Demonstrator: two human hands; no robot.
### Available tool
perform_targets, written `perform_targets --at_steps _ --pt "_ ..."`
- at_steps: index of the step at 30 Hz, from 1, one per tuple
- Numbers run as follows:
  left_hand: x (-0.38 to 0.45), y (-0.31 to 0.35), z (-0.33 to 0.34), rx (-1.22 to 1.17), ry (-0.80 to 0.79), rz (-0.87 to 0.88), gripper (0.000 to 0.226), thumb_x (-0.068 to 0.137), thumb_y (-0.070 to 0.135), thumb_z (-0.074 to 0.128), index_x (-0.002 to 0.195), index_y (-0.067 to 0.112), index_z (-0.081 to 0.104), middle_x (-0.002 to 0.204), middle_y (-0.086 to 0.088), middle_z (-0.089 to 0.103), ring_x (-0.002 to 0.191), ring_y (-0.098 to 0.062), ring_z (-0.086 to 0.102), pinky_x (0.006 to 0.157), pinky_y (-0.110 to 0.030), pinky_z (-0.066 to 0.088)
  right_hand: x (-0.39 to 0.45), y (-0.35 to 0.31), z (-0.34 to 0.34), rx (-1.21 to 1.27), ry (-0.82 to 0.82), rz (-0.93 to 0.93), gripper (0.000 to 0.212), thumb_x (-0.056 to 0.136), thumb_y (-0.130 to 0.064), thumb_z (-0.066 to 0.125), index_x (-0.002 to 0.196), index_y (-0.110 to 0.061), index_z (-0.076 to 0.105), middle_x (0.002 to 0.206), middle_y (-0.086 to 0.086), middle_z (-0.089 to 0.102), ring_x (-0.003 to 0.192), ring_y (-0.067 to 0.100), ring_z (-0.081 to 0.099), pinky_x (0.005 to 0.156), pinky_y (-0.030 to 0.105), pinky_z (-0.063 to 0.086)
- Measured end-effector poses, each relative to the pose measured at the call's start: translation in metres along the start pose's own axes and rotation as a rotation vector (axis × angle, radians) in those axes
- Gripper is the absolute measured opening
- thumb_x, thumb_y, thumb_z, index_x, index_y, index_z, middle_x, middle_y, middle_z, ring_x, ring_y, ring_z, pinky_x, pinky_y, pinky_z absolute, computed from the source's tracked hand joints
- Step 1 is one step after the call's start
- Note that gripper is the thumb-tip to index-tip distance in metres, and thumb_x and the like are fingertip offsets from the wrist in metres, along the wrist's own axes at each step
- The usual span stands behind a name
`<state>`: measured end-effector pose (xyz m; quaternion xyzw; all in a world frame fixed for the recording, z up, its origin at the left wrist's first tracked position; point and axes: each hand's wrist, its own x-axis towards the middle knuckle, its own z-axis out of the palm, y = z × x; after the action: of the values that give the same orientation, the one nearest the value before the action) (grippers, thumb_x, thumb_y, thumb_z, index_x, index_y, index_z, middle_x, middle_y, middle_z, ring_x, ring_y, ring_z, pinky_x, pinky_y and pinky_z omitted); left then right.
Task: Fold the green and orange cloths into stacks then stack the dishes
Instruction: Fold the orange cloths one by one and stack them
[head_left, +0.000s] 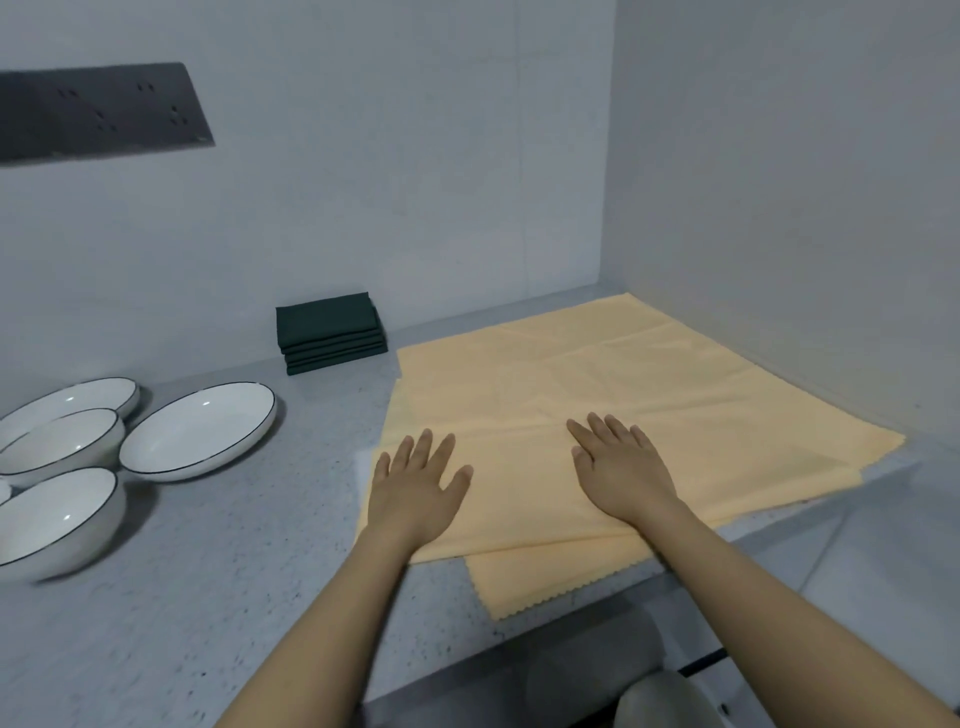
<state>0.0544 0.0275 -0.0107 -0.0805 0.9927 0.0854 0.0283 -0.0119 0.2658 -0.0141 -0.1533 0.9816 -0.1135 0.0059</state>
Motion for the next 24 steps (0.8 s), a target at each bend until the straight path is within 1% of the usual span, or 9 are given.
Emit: perform_targets --at_steps 4,7,10,11,13,15,18,21,24 --pt "0.0 -0.001 -0.003 -0.03 -0.014 0.0 0.062 0.097 0.058 0.015 0.152 0.034 0.002 0.16 0.004 -0.006 0.147 -0.017 -0.008 0.119 -0.041 -0.006 0.0 -0.004 -0.001 -0.002 -0.048 0.003 0.051 0.101 -0.036 0.014 0.151 -0.03 0.008 0.16 -0.003 0.002 0.147 0.015 -0.002 0.119 0.036 -0.002" --pt "0.007 0.003 -0.011 -0.086 0.05 0.004 0.059 0.097 0.055 0.02 0.15 0.028 0.024 0.16 -0.005 0.01 0.147 -0.022 0.003 0.118 -0.046 -0.001 0.003 -0.006 -0.012 0.029 -0.049 -0.011 0.05 0.1 -0.034 0.025 0.15 -0.025 0.02 0.158 0.001 0.017 0.146 0.022 0.01 0.117 0.037 0.008" --pt "0.027 0.013 -0.021 -0.138 0.124 0.046 0.047 0.099 0.045 0.027 0.133 0.02 0.047 0.151 -0.009 0.033 0.145 -0.022 0.017 0.116 -0.051 0.002 0.02 -0.005 -0.028 0.021 0.038 -0.028 0.038 0.096 -0.031 0.036 0.131 -0.018 0.044 0.135 0.004 0.047 0.133 0.028 0.033 0.104 0.036 0.026" --pt "0.038 0.018 -0.023 -0.16 0.131 0.059 0.043 0.099 0.041 0.029 0.127 0.018 0.052 0.147 -0.008 0.039 0.143 -0.022 0.02 0.115 -0.051 0.001 0.03 -0.003 -0.033 0.01 0.052 -0.029 0.035 0.096 -0.03 0.037 0.127 -0.018 0.047 0.13 0.003 0.051 0.129 0.029 0.037 0.101 0.035 0.029" --pt "0.051 0.025 -0.028 -0.204 0.125 0.067 0.035 0.099 0.036 0.031 0.115 0.018 0.057 0.138 -0.005 0.048 0.14 -0.022 0.027 0.114 -0.051 0.003 0.044 -0.001 -0.042 0.019 0.03 -0.012 0.04 0.097 -0.031 0.038 0.135 -0.019 0.044 0.137 0.003 0.049 0.13 0.028 0.037 0.104 0.035 0.027" --pt "0.076 0.032 -0.031 -0.239 0.148 0.093 0.03 0.099 0.032 0.032 0.099 0.019 0.058 0.127 -0.005 0.055 0.133 -0.022 0.036 0.113 -0.049 0.007 0.071 0.004 -0.046 0.019 0.034 -0.007 0.045 0.098 -0.033 0.038 0.142 -0.022 0.038 0.143 0.001 0.044 0.133 0.026 0.034 0.107 0.034 0.024" --pt "0.1 0.04 -0.037 -0.279 0.162 0.08 0.024 0.1 0.028 0.034 0.097 0.02 0.056 0.115 0.0 0.059 0.12 -0.02 0.047 0.108 -0.039 0.013 0.102 0.01 -0.047 0.017 0.05 -0.006 0.044 0.098 -0.033 0.037 0.14 -0.023 0.041 0.14 0.001 0.048 0.131 0.026 0.036 0.106 0.035 0.024" --pt "0.132 0.043 -0.038 -0.334 0.198 0.055 0.02 0.099 0.026 0.037 0.081 0.033 0.037 0.097 0.01 0.048 0.114 -0.022 0.052 0.094 -0.029 0.018 0.139 0.017 -0.039 0.041 0.07 0.001 0.039 0.098 -0.031 0.038 0.135 -0.024 0.048 0.135 0.001 0.053 0.127 0.026 0.039 0.104 0.036 0.024" --pt "0.164 0.041 -0.04 -0.337 0.21 0.035 0.026 0.099 0.025 0.04 0.076 0.036 0.035 0.096 0.011 0.042 0.117 -0.021 0.05 0.084 -0.023 0.013 0.169 0.027 -0.033 0.085 0.096 0.01 0.038 0.098 -0.033 0.04 0.135 -0.026 0.048 0.137 -0.004 0.051 0.128 0.024 0.038 0.104 0.036 0.023"
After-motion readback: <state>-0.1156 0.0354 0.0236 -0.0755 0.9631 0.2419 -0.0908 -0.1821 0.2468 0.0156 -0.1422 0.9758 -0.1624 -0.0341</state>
